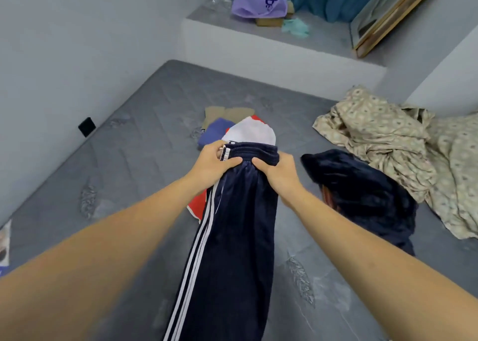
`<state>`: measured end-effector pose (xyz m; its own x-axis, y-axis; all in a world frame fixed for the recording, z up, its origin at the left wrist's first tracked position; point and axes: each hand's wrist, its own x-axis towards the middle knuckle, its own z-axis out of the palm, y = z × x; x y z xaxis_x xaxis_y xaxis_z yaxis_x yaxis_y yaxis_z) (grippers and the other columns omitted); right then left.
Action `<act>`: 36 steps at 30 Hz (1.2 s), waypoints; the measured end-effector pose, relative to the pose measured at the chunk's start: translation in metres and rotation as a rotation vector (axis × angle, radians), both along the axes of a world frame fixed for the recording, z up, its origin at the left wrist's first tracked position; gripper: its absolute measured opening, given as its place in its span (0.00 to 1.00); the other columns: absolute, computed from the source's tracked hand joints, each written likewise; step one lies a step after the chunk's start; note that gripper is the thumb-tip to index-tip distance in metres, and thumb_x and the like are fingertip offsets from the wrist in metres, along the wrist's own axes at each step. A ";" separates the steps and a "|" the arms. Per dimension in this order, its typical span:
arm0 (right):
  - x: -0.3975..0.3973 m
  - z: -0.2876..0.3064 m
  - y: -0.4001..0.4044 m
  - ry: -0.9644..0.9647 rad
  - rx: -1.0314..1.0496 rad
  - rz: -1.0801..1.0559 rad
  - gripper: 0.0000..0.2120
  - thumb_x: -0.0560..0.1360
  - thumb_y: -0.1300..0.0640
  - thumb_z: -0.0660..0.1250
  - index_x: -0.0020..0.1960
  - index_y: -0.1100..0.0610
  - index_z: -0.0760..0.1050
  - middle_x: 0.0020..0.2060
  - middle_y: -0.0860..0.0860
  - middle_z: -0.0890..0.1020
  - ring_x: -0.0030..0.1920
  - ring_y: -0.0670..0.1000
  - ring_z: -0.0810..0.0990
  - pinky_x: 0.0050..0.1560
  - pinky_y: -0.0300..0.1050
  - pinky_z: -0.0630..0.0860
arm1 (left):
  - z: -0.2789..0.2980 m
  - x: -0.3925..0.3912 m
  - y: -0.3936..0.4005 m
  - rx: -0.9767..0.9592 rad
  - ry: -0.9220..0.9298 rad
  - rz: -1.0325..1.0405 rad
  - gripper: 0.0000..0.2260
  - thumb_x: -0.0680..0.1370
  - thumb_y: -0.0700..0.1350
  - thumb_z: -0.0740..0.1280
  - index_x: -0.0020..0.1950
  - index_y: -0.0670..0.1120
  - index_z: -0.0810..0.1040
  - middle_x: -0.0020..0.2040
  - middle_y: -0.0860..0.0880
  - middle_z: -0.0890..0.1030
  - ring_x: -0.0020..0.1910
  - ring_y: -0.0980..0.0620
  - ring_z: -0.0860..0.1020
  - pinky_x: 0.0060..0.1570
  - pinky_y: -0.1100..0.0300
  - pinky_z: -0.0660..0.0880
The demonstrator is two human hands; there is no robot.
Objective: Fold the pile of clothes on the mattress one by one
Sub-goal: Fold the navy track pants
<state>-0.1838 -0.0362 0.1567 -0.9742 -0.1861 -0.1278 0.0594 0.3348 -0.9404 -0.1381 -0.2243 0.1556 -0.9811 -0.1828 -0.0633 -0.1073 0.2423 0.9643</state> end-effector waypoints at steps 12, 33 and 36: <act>0.008 -0.339 -0.045 0.465 0.860 0.160 0.28 0.85 0.53 0.55 0.83 0.59 0.57 0.83 0.57 0.59 0.82 0.58 0.58 0.80 0.58 0.59 | -0.344 -0.011 -0.010 -0.977 0.164 -0.219 0.26 0.85 0.54 0.56 0.82 0.46 0.64 0.83 0.39 0.59 0.81 0.37 0.60 0.76 0.40 0.63; 0.305 -0.349 0.017 0.220 1.051 0.292 0.32 0.86 0.47 0.50 0.85 0.57 0.46 0.84 0.57 0.48 0.84 0.56 0.45 0.83 0.58 0.48 | -0.351 0.291 0.025 -0.957 -0.313 -0.250 0.35 0.84 0.61 0.55 0.85 0.49 0.45 0.84 0.38 0.41 0.83 0.36 0.41 0.82 0.41 0.48; 0.365 -0.351 0.027 0.201 1.069 0.259 0.31 0.86 0.48 0.49 0.85 0.56 0.46 0.84 0.57 0.48 0.84 0.56 0.45 0.82 0.59 0.49 | -0.352 0.354 0.041 -0.925 -0.313 -0.236 0.34 0.85 0.61 0.55 0.86 0.48 0.46 0.84 0.38 0.42 0.83 0.38 0.41 0.82 0.42 0.47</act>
